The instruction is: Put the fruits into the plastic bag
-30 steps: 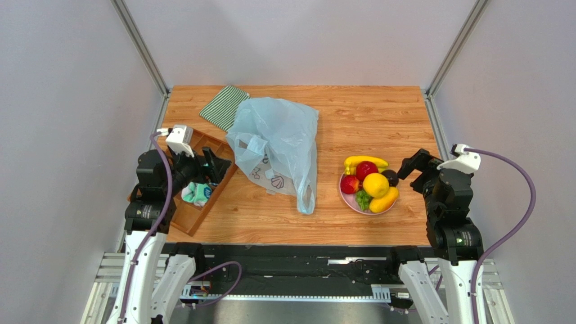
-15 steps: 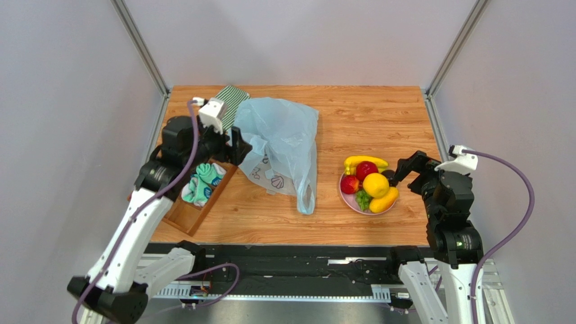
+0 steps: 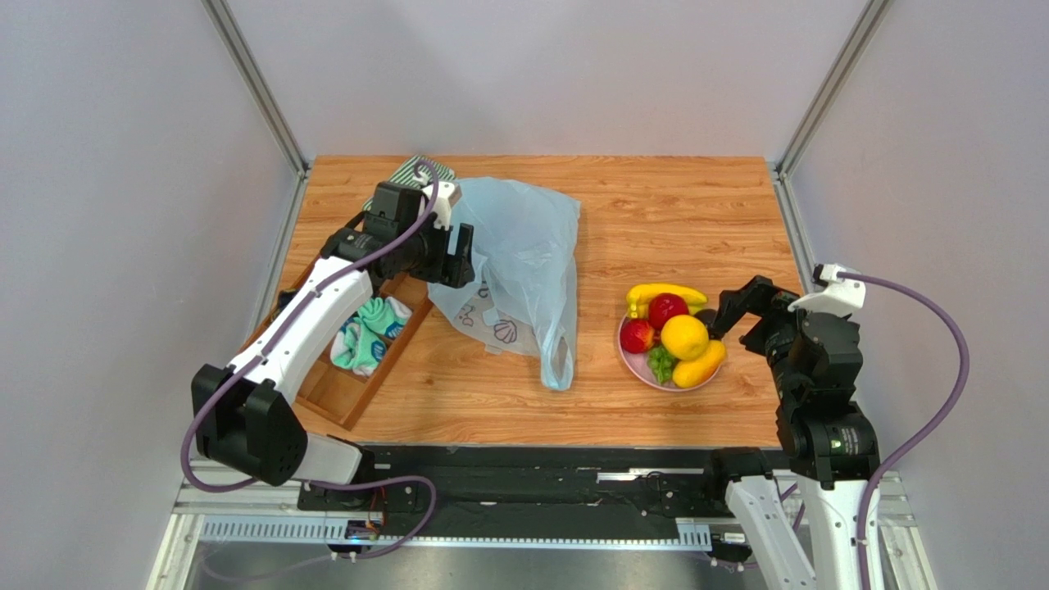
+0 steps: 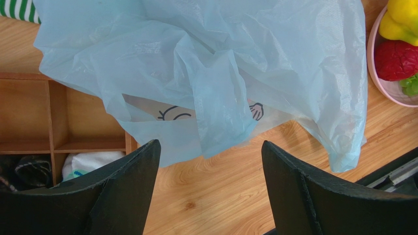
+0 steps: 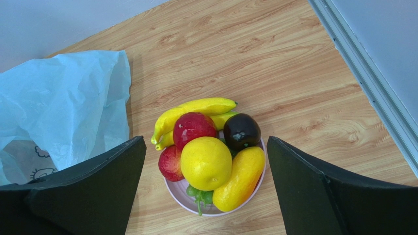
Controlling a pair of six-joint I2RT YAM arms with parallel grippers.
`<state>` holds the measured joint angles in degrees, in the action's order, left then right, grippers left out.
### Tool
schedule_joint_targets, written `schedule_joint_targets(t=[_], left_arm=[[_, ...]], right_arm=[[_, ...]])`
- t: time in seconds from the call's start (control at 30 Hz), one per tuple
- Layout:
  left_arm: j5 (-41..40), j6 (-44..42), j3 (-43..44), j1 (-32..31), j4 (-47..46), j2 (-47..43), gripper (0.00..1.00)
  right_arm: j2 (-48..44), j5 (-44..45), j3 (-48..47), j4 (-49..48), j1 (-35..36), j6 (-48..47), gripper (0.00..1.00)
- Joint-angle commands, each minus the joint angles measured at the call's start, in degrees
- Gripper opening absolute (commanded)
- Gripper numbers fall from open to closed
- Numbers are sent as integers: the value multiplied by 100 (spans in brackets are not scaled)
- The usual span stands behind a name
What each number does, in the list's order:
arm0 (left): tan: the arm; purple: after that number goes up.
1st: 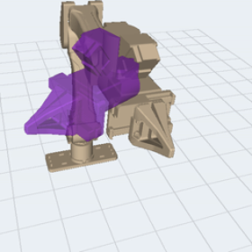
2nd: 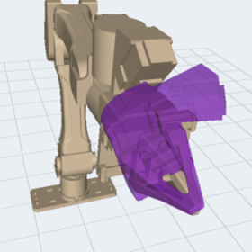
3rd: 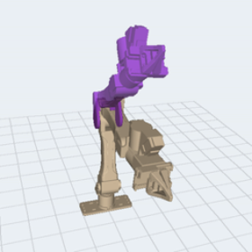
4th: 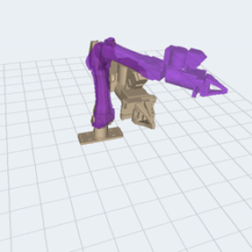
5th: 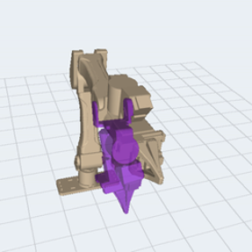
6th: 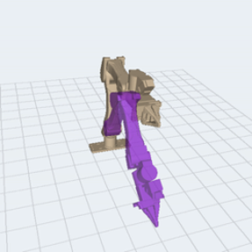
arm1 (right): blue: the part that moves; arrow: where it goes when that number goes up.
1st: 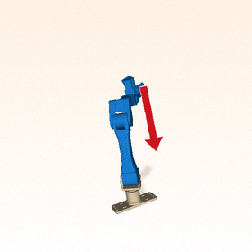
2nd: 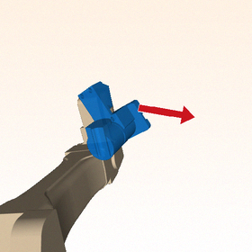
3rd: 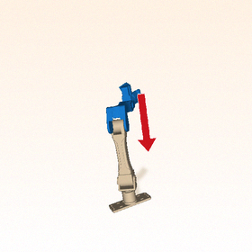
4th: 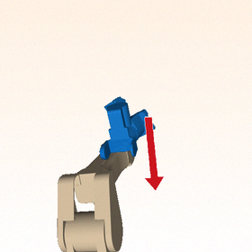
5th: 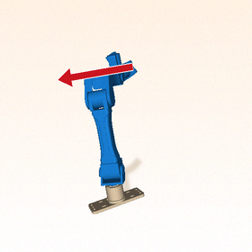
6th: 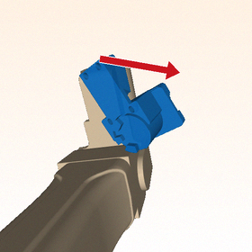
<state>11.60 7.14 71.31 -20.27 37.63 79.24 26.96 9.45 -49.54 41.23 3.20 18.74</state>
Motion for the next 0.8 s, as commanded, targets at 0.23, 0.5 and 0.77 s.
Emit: schedule_joint_targets(t=[0.23,0.5,0.77], left_arm=[[273,-2,252,6,-203,329,77],[97,68,331,6,-458,461,72],[633,253,278,6,-607,777,46]], right_arm=[[46,-181,85,-344,14,-29,99],[73,-233,67,-326,22,-37,99],[55,-260,67,-300,14,-37,99]])
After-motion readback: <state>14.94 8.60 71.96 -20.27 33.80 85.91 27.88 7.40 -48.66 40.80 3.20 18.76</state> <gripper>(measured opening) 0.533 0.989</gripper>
